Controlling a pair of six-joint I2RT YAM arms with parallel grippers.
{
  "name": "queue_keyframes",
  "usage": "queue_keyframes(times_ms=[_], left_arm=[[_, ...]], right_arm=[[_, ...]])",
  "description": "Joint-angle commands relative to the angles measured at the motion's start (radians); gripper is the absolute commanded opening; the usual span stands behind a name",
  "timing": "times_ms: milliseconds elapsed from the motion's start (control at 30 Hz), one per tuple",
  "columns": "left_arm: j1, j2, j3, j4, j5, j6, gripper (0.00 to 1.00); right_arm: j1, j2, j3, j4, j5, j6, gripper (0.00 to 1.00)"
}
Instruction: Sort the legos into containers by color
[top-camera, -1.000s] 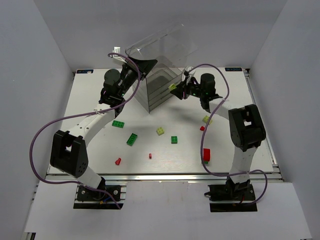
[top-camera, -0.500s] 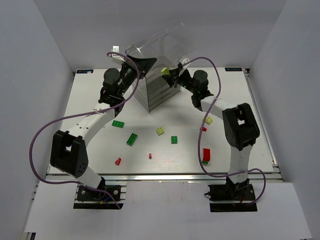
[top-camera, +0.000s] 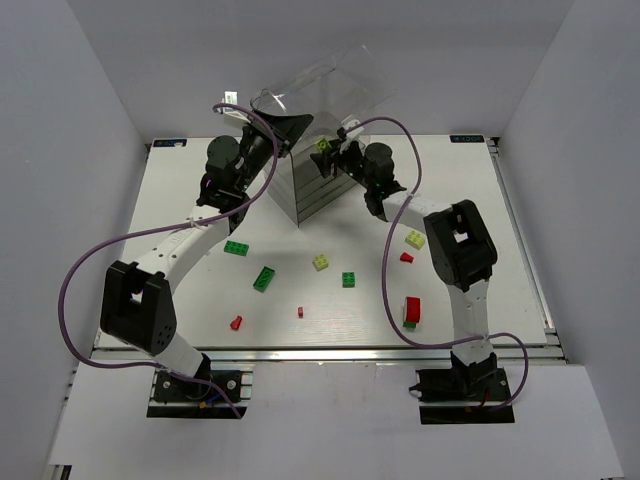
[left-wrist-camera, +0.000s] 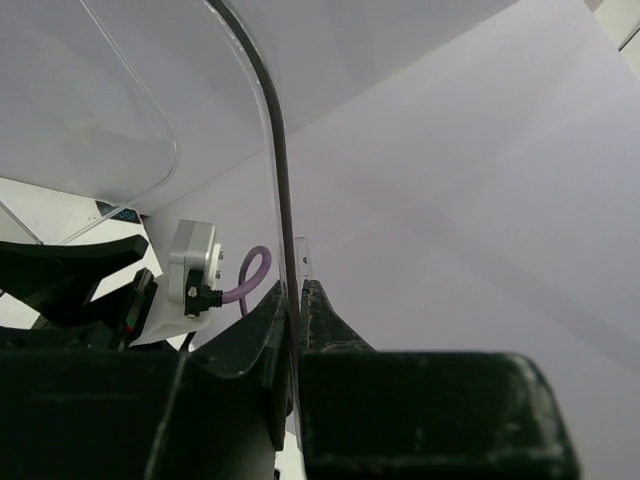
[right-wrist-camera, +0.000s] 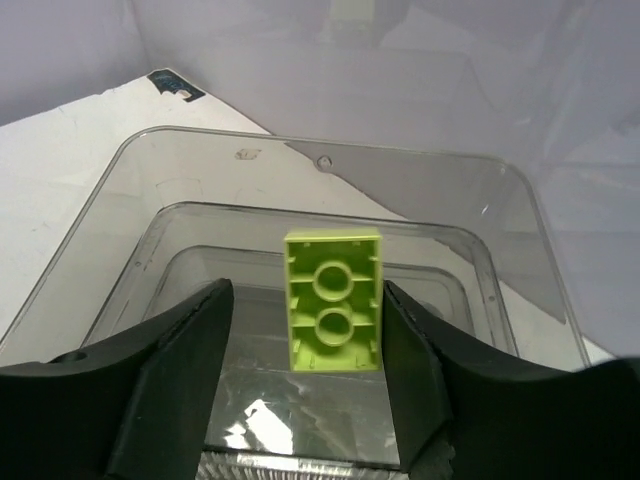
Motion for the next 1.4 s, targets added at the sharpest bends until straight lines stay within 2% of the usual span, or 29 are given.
queue_keyframes(times_ms=[0,300,400,433,533,667,733,767,800,833,900,933,967,1000,1133,1367], left_arm=[[0.004,-0.076,0.028,0.094,-0.021,0.0,0.17],[0.004,-0.071,0.031,0.094,-0.009,-0.001,0.17],[0.004,-0.076,0.034,0.097,-0.007,-0.001,0.17],[0.004,-0.076,0.029,0.097,-0.008,-0.001,0.17],[0.004,-0.086,0.012,0.108,-0.009,-0.003,0.17],[0.004,-0.097,-0.009,0.123,-0.009,-0.007,0.17],[0.004,-0.102,-0.017,0.128,-0.009,-0.009,0.17],[0.004,-0.105,-0.025,0.129,-0.009,-0.011,0.17],[0.004,-0.106,-0.028,0.135,-0.006,-0.012,0.17],[0.004,-0.106,-0.031,0.137,-0.004,-0.015,0.17],[0.004,-0.105,-0.037,0.145,-0.003,-0.02,0.17],[0.004,-0.103,-0.035,0.145,-0.003,-0.02,0.17],[0.004,-0.1,-0.034,0.148,-0.001,-0.021,0.17],[0.004,-0.099,-0.034,0.152,0.002,-0.024,0.17],[0.013,-0.088,-0.031,0.162,0.006,-0.029,0.17],[0.013,-0.077,-0.025,0.166,0.015,-0.034,0.17]], right_arm=[[-0.009,-0.075,-0.023,0.055,-0.029,-0.001,0.66],[-0.022,-0.168,-0.106,0.049,-0.115,0.036,0.65],[-0.034,-0.211,-0.134,0.039,-0.156,0.036,0.48],[-0.045,-0.243,-0.149,0.023,-0.193,0.036,0.31],[-0.098,-0.343,-0.23,-0.033,-0.377,-0.024,0.0],[-0.156,-0.464,-0.326,-0.21,-0.52,-0.098,0.0],[-0.187,-0.504,-0.323,-0.432,-0.569,-0.177,0.0],[-0.204,-0.513,-0.315,-0.511,-0.575,-0.205,0.01],[-0.221,-0.517,-0.301,-0.678,-0.574,-0.236,0.15],[-0.23,-0.517,-0.266,-0.759,-0.563,-0.288,0.44],[-0.256,-0.501,-0.232,-0.981,-0.483,-0.329,0.59],[-0.261,-0.498,-0.209,-1.031,-0.448,-0.345,0.78],[-0.264,-0.492,-0.2,-1.08,-0.375,-0.386,0.86],[-0.278,-0.477,-0.192,-1.166,-0.341,-0.401,0.89],[-0.299,-0.425,-0.158,-1.338,-0.213,-0.496,0.89],[-0.327,-0.354,-0.165,-1.433,-0.049,-0.627,0.86]])
